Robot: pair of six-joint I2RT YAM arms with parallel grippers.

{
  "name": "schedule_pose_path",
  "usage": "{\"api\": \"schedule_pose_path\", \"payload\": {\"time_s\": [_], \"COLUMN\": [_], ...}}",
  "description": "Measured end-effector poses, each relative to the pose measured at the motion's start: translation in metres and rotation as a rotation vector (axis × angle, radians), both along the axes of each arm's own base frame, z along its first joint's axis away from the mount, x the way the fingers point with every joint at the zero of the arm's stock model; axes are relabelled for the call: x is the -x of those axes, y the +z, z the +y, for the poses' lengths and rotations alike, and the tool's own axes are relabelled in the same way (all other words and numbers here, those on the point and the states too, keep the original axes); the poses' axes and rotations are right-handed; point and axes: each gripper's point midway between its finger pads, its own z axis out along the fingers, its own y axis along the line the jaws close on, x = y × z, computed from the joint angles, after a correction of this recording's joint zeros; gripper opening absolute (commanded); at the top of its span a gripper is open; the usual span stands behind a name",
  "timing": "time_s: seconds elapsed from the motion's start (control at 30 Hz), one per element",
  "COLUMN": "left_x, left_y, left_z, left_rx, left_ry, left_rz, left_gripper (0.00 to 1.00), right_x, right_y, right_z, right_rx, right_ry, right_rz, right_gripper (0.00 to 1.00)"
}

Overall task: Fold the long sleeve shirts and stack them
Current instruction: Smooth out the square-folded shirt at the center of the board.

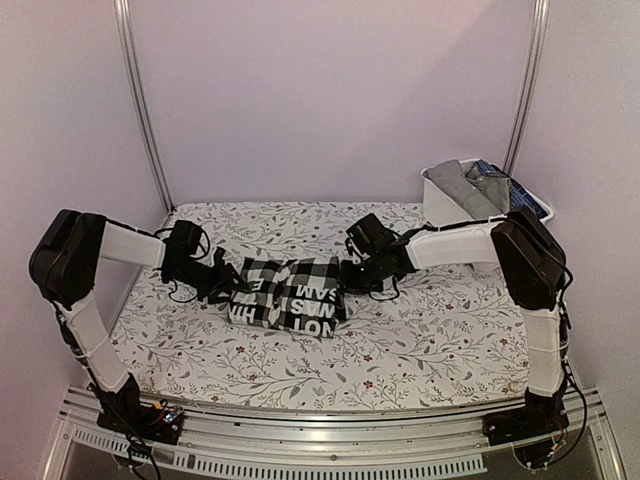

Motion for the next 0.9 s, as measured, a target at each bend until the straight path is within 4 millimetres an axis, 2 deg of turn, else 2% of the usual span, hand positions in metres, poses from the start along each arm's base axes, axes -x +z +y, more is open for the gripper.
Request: {"api": "schedule_pose_path", "payload": {"time_s": [0.1, 0.27, 0.43, 0.63, 0.73, 0.83, 0.9], "left_x": [0.000, 0.002, 0.003, 0.005, 0.005, 0.004, 0.004], "left_y": [0.003, 0.002, 0.000, -0.001, -0.002, -0.002, -0.002], "left_z": [0.001, 0.001, 0.002, 0.002, 0.002, 0.002, 0.001], "left_rx": [-0.001, 0.004, 0.002, 0.005, 0.005, 0.007, 0.009], "left_ry": [0.000, -0.004, -0.005, -0.006, -0.006, -0.004, -0.005], "left_rz": [-0.008, -0.006, -0.003, -0.003, -0.004, -0.003, -0.003], "left_gripper": [0.56, 0.51, 0.49, 0.48, 0.48, 0.48, 0.47], "right_x": [0.001, 0.008, 0.020, 0.019, 0.017, 0.012, 0.009], "right_y": [-0.005, -0.020, -0.005, 0.025, 0.035, 0.038, 0.031], "right_z": [0.000, -0.010, -0.025, -0.018, -0.004, 0.013, 0.020], "right_rx": [0.007, 0.030, 0.025, -0.025, -0.045, -0.060, -0.055], "right_ry": [0.001, -0.011, -0.026, -0.020, 0.004, 0.024, 0.031], "right_rz": [0.008, 0.029, 0.008, -0.051, -0.078, -0.093, -0.090], "right_gripper": [0.01, 0.21, 0.42, 0.56, 0.56, 0.51, 0.36]}}
